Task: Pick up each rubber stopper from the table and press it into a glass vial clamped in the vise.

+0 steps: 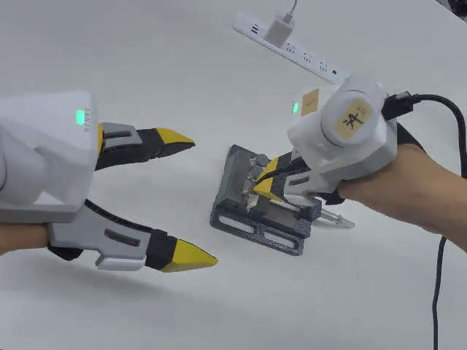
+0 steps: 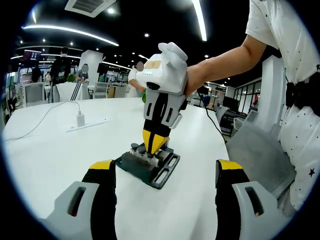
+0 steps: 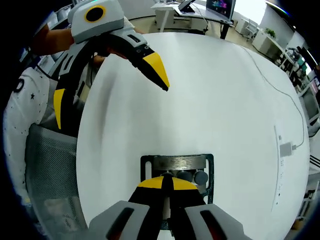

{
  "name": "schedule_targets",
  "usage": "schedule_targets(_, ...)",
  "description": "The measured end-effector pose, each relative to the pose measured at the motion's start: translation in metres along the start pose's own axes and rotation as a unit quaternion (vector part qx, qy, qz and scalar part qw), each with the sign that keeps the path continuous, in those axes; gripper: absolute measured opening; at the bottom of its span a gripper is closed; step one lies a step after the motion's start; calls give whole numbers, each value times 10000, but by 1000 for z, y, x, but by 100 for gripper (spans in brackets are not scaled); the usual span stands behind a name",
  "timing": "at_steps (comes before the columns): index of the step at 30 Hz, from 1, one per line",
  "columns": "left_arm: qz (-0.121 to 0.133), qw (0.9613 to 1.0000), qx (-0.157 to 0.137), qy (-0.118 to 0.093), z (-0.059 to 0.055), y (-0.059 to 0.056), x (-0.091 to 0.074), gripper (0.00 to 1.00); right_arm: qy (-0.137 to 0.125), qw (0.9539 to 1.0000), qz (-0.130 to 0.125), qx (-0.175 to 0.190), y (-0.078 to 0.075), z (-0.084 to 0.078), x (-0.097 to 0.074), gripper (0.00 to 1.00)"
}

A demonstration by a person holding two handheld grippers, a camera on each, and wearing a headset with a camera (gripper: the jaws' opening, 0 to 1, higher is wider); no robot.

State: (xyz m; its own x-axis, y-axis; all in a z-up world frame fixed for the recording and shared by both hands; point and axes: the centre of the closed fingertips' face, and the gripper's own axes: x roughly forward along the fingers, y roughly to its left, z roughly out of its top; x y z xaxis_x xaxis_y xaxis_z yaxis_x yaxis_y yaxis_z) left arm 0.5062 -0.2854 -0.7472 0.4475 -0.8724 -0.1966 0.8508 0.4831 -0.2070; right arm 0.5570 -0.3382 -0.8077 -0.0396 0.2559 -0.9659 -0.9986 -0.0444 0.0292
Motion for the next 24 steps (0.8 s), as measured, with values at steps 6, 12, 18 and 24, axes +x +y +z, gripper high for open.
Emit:
schedule_targets(6, 42, 10000, 11, -10, 1, 2, -2, 80, 46, 10000, 27, 80, 0, -1, 0, 0)
schedule_targets(12, 87, 10000, 16, -43, 4, 4, -2, 80, -7, 9999, 69, 89, 2, -1, 0, 0)
schedule_targets(18, 88, 10000, 20, -33, 4, 4, -1, 79, -46, 9999, 43, 113, 2, -1, 0, 0)
schedule_targets(24, 97, 9999, 12, -41, 4, 4, 0, 78, -66, 9999, -60, -96, 4, -2, 1, 0)
